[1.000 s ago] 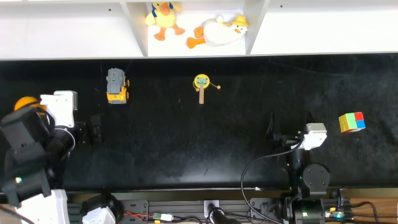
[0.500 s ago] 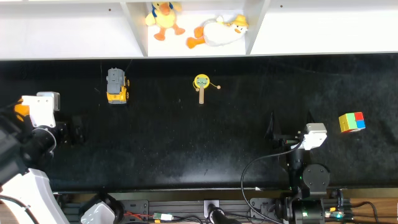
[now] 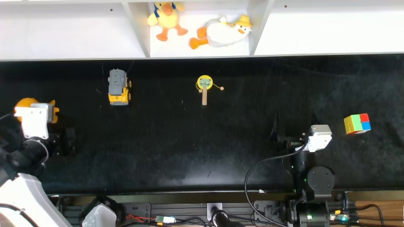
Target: Store Toys
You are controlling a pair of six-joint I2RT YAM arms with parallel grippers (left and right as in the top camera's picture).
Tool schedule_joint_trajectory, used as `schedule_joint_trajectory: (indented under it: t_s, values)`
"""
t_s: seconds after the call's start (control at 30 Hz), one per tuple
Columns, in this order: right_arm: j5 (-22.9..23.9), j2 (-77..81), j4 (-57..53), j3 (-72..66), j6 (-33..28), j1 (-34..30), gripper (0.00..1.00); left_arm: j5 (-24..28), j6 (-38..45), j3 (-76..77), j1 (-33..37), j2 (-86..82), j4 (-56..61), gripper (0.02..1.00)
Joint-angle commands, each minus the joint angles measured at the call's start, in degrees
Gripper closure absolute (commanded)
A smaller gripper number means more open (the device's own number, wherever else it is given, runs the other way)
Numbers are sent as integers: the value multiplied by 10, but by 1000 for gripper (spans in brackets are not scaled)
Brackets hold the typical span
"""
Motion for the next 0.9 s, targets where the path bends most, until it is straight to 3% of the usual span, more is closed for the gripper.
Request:
schedule_joint_trajectory:
  t_s: [0.03, 0.3, 0.5, 0.9]
  values:
    - [0, -5, 3, -5, 4, -1, 5, 7, 20, 19, 29, 12, 14, 25]
    - [0, -5, 3, -5, 5, -1, 7, -3, 21, 43, 80, 53, 3, 23]
    - [0, -5, 3, -5, 5, -1, 5, 6, 82, 54, 146, 74, -2, 25]
    - [0, -5, 3, -5, 4, -1, 5, -12, 156, 92, 154, 148, 38, 27]
